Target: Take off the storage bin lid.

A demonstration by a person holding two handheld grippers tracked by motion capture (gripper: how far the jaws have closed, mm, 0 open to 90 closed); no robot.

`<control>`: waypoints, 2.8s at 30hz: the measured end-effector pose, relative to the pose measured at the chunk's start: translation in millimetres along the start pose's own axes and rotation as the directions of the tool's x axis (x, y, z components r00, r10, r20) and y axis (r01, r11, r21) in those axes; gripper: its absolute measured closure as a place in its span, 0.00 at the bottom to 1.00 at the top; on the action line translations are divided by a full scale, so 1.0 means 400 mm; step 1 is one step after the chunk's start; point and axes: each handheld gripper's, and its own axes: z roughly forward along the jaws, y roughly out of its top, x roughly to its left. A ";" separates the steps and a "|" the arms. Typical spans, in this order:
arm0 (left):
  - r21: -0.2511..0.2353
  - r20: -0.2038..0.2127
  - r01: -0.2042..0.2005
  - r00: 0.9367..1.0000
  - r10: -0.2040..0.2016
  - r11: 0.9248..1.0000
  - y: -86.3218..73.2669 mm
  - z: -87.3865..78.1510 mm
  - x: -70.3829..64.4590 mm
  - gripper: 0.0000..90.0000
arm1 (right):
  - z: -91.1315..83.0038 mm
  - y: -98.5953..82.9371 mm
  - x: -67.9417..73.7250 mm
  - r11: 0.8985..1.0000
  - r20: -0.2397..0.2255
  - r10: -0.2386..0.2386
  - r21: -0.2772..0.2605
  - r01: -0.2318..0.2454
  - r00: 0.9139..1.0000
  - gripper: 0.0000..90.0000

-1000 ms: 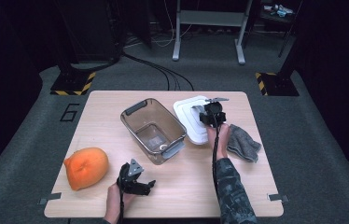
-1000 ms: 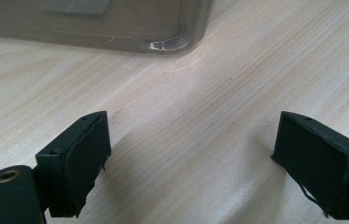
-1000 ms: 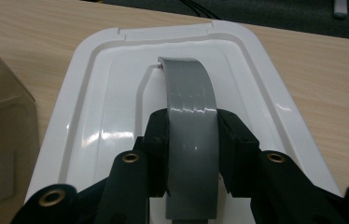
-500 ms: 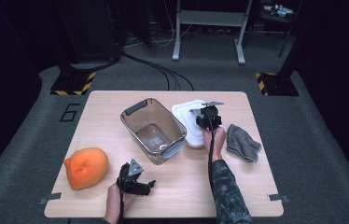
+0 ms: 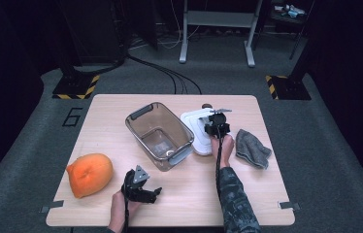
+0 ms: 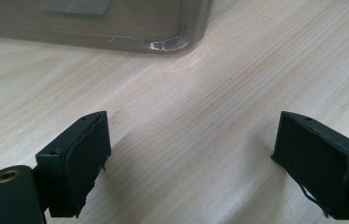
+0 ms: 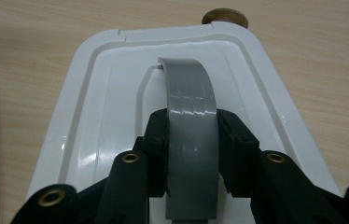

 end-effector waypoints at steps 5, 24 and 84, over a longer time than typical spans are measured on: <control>0.004 -0.001 -0.006 1.000 0.006 1.000 0.000 -0.001 0.001 0.12 | 0.013 -0.011 0.000 1.000 0.001 0.004 0.008 -0.004 1.000 0.74; 0.000 -0.003 -0.005 1.000 0.005 1.000 0.000 0.000 0.000 0.12 | -0.007 -0.035 -0.010 1.000 -0.061 -0.017 0.021 0.018 0.998 0.26; -0.079 -0.042 0.041 0.998 -0.044 0.996 0.022 -0.187 0.036 0.12 | -0.244 -0.395 -0.102 0.989 -0.144 -0.148 -0.006 0.149 0.978 0.00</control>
